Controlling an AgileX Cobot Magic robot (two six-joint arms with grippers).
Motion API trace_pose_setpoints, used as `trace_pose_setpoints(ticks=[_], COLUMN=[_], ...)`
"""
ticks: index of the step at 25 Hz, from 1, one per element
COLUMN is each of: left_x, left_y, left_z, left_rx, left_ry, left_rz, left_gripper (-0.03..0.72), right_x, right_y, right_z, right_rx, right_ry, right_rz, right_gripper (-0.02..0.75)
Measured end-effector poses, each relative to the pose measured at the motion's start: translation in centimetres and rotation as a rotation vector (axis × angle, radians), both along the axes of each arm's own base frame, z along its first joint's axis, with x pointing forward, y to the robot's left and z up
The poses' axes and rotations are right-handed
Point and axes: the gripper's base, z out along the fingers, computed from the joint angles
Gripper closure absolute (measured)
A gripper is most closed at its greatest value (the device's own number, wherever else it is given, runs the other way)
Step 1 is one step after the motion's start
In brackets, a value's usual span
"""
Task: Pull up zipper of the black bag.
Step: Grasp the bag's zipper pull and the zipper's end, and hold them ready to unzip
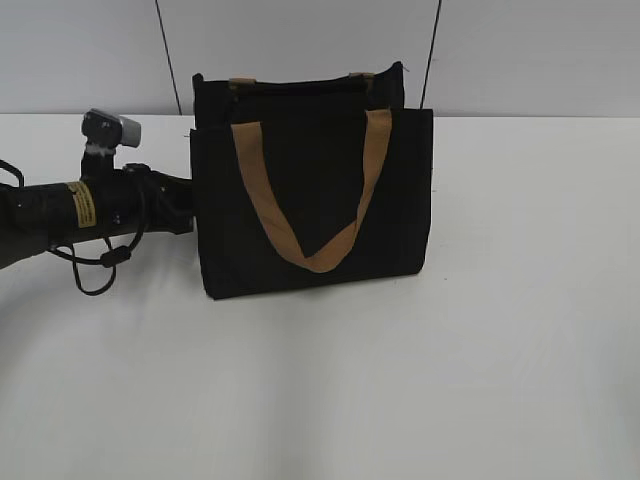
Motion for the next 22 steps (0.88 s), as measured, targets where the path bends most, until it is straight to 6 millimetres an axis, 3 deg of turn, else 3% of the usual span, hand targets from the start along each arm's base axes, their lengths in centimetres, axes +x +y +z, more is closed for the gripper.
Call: trace_pose_setpoints(ticks=[3,13,22], left_x=[0.01,0.11,0.17], left_y=[0.03,0.13,0.18], left_z=[-0.33,-0.45,-0.46], left_rx=[0.002,0.010,0.009], left_ry=[0.010,0.021,0.024], left_rz=[0.005,0.025,0.035], left_gripper=[0.668,0.666,0.508], right_x=[0.00,0.00,0.00], right_y=[0.00,0.00,0.00], right_z=[0.00,0.00,0.00], right_rx=[0.000,0.000,0.000], right_ry=[0.000,0.000,0.000], right_rz=[0.000,0.000,0.000], right_gripper=[0.329,0.329,0.329])
